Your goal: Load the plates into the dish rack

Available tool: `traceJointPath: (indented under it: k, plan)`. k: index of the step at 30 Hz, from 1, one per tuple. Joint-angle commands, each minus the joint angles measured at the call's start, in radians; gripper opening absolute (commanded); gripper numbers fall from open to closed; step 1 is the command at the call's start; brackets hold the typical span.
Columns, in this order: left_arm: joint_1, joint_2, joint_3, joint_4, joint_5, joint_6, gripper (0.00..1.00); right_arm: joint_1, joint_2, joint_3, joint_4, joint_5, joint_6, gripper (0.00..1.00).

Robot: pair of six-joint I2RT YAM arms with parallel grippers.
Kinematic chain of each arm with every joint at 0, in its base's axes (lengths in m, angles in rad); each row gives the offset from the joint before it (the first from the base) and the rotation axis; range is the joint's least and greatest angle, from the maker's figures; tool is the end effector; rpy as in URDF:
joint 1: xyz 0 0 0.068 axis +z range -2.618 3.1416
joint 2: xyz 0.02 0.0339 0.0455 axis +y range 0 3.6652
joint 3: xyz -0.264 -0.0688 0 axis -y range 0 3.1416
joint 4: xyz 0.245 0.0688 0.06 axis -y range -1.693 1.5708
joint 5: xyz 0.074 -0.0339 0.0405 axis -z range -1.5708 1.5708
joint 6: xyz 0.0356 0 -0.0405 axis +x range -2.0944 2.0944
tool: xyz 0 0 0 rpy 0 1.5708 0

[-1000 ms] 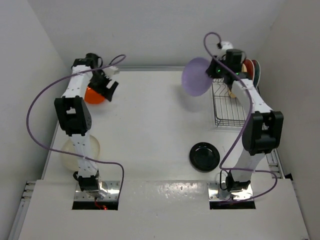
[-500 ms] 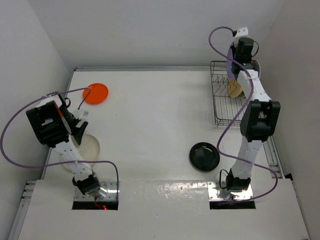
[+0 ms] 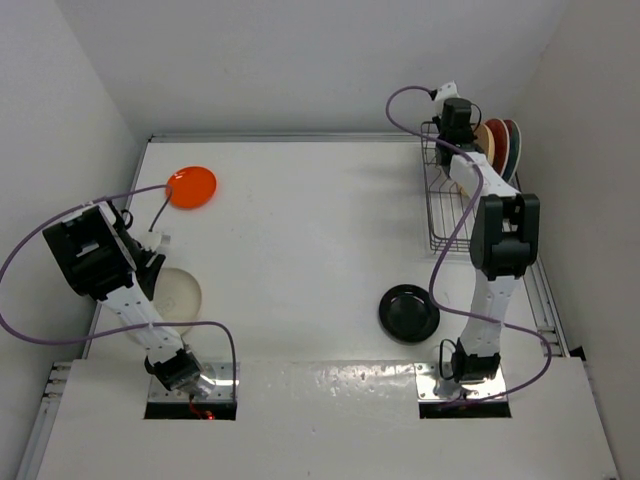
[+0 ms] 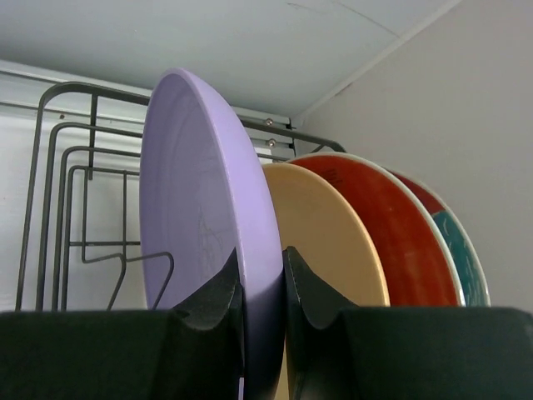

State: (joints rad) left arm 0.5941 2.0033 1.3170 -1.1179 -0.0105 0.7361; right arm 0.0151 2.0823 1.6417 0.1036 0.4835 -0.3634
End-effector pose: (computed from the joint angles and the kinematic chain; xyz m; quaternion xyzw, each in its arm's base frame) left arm 0.2756 0.1866 0.1377 -0.0711 -0.9906 0.0678 0.0948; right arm 0.4962 -0.0091 0.2586 -0.0130 0.8039 -0.2896 0.5194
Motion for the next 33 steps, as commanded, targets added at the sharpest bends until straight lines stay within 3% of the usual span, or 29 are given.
traceJointPath:
  k: [1, 3, 18, 24, 28, 33]
  plan:
    - [-0.002, -0.018, -0.016, -0.002, 0.073, 0.028, 0.62, -0.023, -0.119, 0.029, 0.107, 0.078, -0.043, 0.00]
    - [-0.002, -0.018, -0.016, -0.002, 0.064, 0.028, 0.56, -0.023, -0.140, 0.052, 0.107, 0.075, -0.026, 0.00]
    - [-0.002, -0.006, -0.006, 0.010, 0.064, 0.028, 0.56, -0.029, -0.168, -0.032, 0.127, 0.063, -0.040, 0.00]
    - [-0.002, -0.006, 0.014, 0.000, 0.064, 0.028, 0.56, -0.055, -0.128, -0.043, 0.045, 0.040, 0.053, 0.00]
    - [-0.002, -0.006, 0.034, -0.020, 0.064, 0.028, 0.52, -0.058, -0.110, -0.074, 0.038, 0.049, 0.081, 0.00]
    - [-0.011, -0.006, 0.045, -0.030, 0.064, 0.028, 0.40, -0.060, -0.077, -0.079, -0.022, 0.029, 0.145, 0.00]
